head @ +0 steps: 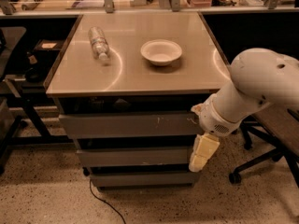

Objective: Open top drawer

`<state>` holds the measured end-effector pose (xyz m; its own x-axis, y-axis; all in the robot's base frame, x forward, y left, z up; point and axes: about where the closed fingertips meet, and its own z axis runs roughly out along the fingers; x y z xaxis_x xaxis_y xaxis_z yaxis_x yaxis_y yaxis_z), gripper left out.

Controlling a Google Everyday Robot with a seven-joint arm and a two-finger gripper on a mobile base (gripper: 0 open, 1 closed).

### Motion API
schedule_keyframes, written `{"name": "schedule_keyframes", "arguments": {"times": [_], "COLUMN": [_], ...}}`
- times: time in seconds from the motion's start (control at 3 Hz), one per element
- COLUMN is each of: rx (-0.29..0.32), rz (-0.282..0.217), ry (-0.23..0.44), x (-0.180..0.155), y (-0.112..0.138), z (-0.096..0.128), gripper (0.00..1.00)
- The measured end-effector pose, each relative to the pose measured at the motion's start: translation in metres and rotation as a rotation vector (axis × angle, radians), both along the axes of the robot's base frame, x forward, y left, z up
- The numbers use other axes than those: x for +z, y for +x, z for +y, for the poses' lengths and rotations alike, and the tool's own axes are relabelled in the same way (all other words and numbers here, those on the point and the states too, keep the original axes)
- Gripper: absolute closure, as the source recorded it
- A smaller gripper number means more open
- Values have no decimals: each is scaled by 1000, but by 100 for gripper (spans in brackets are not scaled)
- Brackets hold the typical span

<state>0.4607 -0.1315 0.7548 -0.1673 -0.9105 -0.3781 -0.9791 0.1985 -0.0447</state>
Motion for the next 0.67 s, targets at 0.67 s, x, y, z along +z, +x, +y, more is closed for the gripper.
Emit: {"name": "schedule_keyframes", "arguments": {"times": [0.67], "rx": [14], "rz": [-12], "ry": [-8], "x": [-30], "y": [28], "z": [11], "gripper": [0]}}
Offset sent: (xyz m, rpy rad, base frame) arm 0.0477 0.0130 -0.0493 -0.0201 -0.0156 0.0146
